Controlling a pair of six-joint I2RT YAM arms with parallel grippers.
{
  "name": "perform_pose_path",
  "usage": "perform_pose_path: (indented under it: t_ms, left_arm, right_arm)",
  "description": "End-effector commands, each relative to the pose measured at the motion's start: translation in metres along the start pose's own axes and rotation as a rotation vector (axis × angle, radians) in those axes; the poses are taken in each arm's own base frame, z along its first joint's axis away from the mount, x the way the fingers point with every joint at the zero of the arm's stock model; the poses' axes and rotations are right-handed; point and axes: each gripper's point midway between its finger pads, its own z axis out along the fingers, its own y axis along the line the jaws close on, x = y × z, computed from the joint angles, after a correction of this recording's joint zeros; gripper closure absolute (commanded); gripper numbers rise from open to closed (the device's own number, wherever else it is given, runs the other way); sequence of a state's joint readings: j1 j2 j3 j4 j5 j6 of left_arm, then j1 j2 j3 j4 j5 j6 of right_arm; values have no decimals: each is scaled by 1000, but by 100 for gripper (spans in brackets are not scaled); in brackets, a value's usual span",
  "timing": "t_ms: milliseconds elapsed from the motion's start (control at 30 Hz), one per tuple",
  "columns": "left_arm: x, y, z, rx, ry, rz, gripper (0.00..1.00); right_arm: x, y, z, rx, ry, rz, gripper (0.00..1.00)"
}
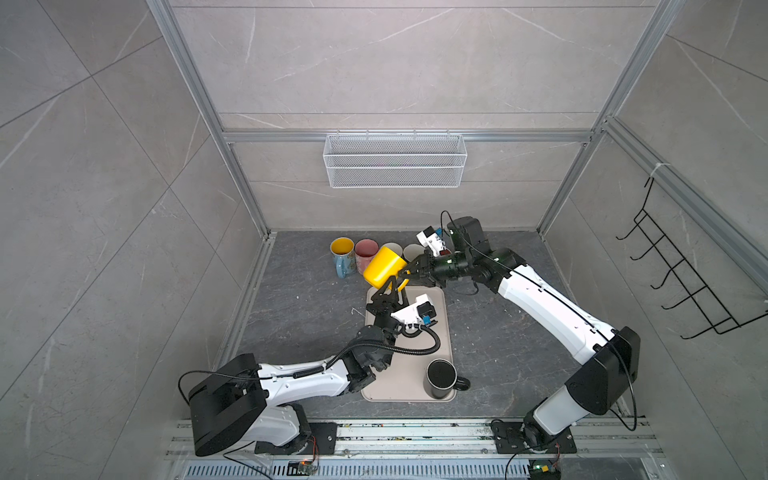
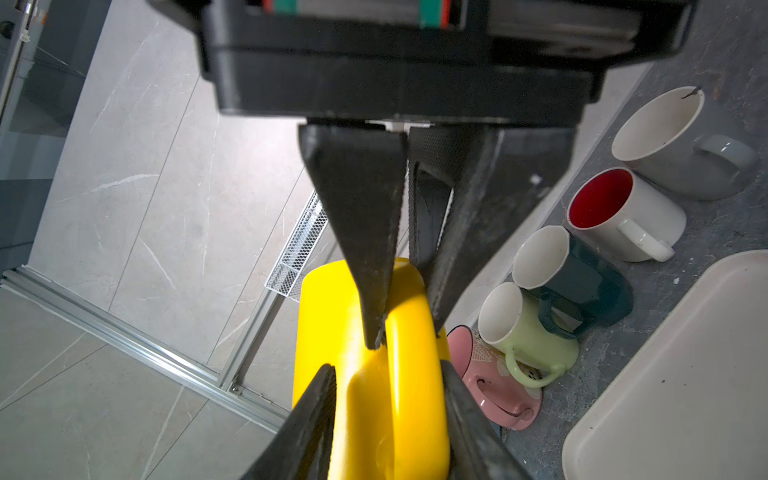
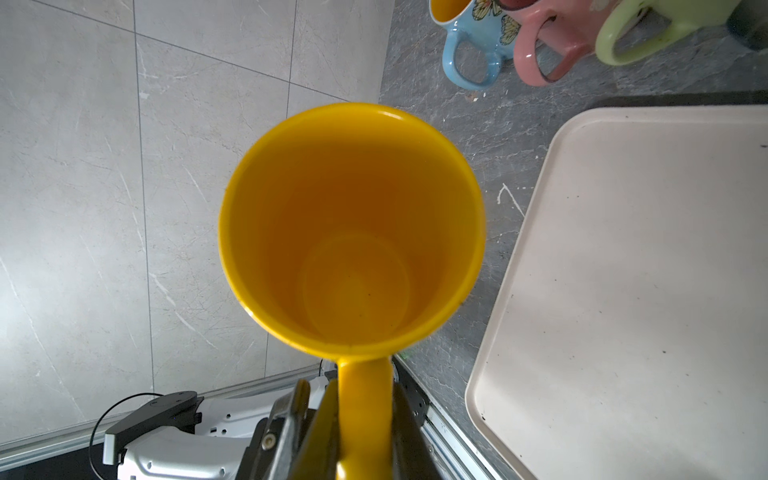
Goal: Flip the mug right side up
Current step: 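Grasp the yellow mug's handle with the right gripper while the left holds it, then open the left gripper and withdraw it while the right carries the yellow mug away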
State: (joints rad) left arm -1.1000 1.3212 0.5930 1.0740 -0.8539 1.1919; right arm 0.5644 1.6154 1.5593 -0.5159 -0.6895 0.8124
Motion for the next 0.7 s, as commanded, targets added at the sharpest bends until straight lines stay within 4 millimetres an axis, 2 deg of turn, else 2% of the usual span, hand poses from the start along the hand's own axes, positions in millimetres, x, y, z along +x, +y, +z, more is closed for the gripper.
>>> perform_pose_path:
  t_ms: [0,267,433,667]
  left_arm:
    - [-5,51,-6,-128,-12,-198,58]
    - [3,46,-7,-116,20,-184,57]
    - [7,41,-8,-67,49,-219,57]
    - [10,47,-10,26,88,-415,57]
  right_arm:
    - [-32,-3,-21,14,-143,-27,100]
    - [-51,-5,-41,27,-224,-35,100]
    - [-56,-20,-57,119,-280,-61,100]
    - [-48,-45,-71,258,-320,-102,100]
